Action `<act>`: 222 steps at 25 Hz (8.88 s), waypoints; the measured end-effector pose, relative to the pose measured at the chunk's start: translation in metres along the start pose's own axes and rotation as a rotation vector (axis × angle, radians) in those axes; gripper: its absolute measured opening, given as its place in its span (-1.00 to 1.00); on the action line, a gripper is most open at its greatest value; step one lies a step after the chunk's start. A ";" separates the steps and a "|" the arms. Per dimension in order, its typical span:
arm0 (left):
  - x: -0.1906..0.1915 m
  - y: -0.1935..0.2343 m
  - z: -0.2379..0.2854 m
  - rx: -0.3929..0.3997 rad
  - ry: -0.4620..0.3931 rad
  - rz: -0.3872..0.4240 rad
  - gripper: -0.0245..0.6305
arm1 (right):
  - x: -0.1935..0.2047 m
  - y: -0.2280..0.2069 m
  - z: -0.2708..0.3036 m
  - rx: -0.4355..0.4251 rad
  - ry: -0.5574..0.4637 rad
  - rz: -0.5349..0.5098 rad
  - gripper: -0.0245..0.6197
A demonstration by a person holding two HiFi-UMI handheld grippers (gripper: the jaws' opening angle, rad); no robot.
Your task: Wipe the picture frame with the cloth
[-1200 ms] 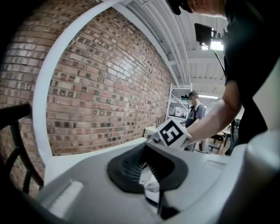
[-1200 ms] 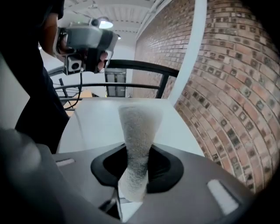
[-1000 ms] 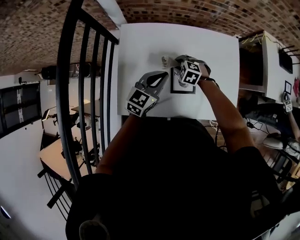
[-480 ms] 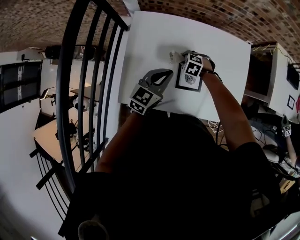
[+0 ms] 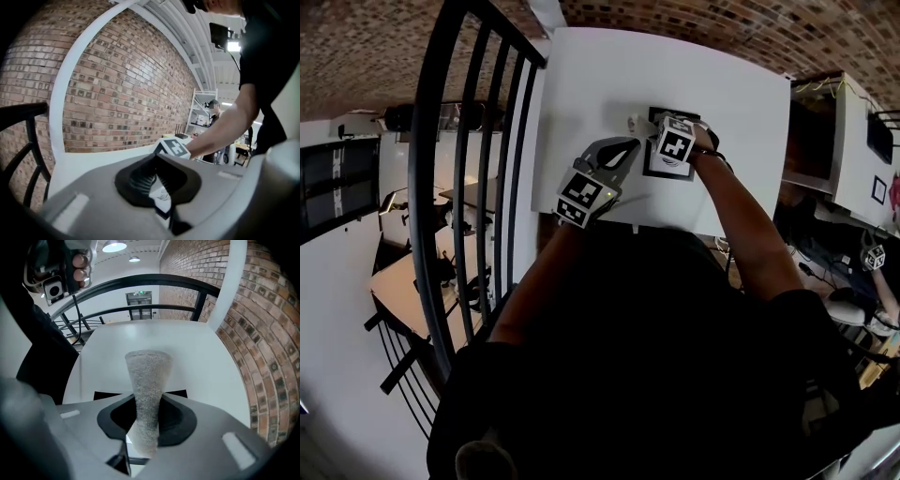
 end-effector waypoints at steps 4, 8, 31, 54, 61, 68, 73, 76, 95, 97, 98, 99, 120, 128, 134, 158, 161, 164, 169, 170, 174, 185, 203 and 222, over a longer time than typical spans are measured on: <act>0.002 -0.005 0.007 0.010 0.011 0.010 -0.93 | 0.007 0.022 -0.002 -0.004 -0.008 0.013 -0.62; 0.004 -0.008 0.010 0.019 0.012 0.003 -0.93 | 0.007 0.045 -0.001 -0.023 -0.011 0.009 -0.61; 0.002 -0.029 0.025 0.059 0.009 -0.047 -0.93 | 0.010 0.118 -0.005 -0.157 0.024 -0.004 -0.61; 0.023 -0.017 0.046 0.009 0.132 -0.079 -0.93 | 0.075 -0.036 -0.037 0.059 0.129 0.057 -0.60; 0.028 -0.013 0.047 -0.029 0.125 -0.065 -0.93 | 0.077 -0.069 -0.023 0.099 0.142 0.096 -0.60; 0.039 -0.013 0.039 -0.046 0.136 -0.080 -0.93 | 0.073 -0.055 -0.008 0.056 0.144 0.100 -0.60; 0.038 -0.010 0.044 -0.043 0.140 -0.075 -0.93 | 0.069 -0.026 0.000 -0.044 0.144 0.074 -0.60; 0.037 -0.009 0.048 -0.038 0.143 -0.069 -0.93 | 0.071 -0.020 0.002 -0.050 0.142 0.088 -0.60; 0.036 -0.044 0.052 0.029 0.159 -0.065 -0.93 | 0.079 0.075 -0.004 -0.185 0.115 0.088 -0.60; 0.033 -0.045 0.053 0.034 0.145 -0.060 -0.93 | 0.078 0.080 -0.007 -0.193 0.113 0.082 -0.60; 0.033 -0.045 0.053 0.036 0.140 -0.059 -0.93 | 0.078 0.083 -0.009 -0.195 0.114 0.079 -0.60; 0.032 -0.046 0.054 0.037 0.139 -0.059 -0.93 | 0.078 0.086 -0.010 -0.195 0.114 0.076 -0.60; 0.041 -0.052 0.051 0.020 0.136 -0.038 -0.93 | 0.127 -0.050 -0.038 0.100 0.139 0.164 -0.59; 0.046 -0.048 0.044 -0.010 0.147 -0.054 -0.93 | 0.134 -0.064 -0.018 0.090 0.200 0.152 -0.59; 0.050 -0.048 0.046 -0.005 0.153 -0.047 -0.93 | 0.137 -0.039 -0.015 0.013 0.214 0.140 -0.59; 0.046 -0.074 0.075 0.081 0.192 -0.026 -0.93 | 0.141 0.096 -0.020 -0.123 0.164 0.077 -0.59; 0.046 -0.077 0.076 0.091 0.198 -0.032 -0.93 | 0.142 0.106 -0.020 -0.133 0.146 0.091 -0.59; 0.046 -0.079 0.076 0.094 0.205 -0.029 -0.93 | 0.143 0.114 -0.022 -0.152 0.134 0.106 -0.59; 0.042 -0.077 0.071 0.081 0.199 -0.035 -0.93 | 0.143 0.125 -0.028 -0.194 0.081 0.174 -0.59; 0.041 -0.076 0.069 0.076 0.195 -0.036 -0.93 | 0.142 0.122 -0.031 -0.192 0.047 0.222 -0.59; 0.027 -0.063 0.063 0.053 0.161 -0.035 -0.93 | 0.108 0.082 -0.075 -0.120 -0.284 0.457 -0.59; -0.068 -0.060 0.049 0.073 -0.079 0.036 -0.93 | 0.050 0.006 -0.266 0.276 -0.945 0.462 -0.59; -0.138 -0.086 0.026 0.169 -0.258 0.142 -0.93 | 0.028 0.027 -0.347 0.397 -1.140 0.350 -0.59; -0.125 -0.087 0.031 0.171 -0.230 0.137 -0.93 | 0.021 0.031 -0.324 0.339 -1.120 0.371 -0.59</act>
Point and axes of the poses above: the fingertips, and each gripper's own axes: z forward along the fingers, y to its left, x out of its underside, the point moved 2 cm from there along -z, backward along the fingers, and after that the axes turned 3 degrees about y, right-handed, at the moved point
